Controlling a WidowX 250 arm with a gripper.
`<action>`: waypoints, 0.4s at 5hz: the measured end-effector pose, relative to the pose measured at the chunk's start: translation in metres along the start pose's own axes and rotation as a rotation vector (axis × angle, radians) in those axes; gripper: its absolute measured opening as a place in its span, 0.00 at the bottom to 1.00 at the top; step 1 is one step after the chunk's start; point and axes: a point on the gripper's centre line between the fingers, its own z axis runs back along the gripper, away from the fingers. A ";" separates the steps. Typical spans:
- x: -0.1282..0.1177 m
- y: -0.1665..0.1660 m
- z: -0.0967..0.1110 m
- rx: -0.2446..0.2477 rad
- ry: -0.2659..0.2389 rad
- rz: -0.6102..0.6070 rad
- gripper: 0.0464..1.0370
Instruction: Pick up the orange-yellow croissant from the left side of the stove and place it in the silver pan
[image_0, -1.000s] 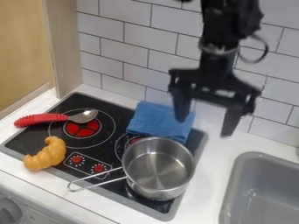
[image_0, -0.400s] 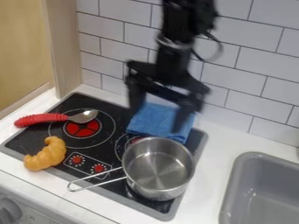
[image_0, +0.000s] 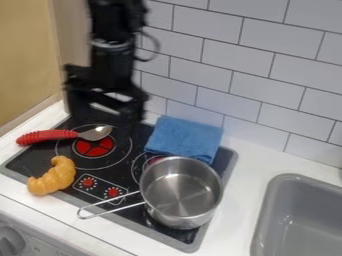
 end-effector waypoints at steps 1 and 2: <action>-0.009 0.018 -0.013 -0.019 -0.007 -0.028 0.96; -0.020 0.023 -0.027 -0.004 0.007 -0.050 0.96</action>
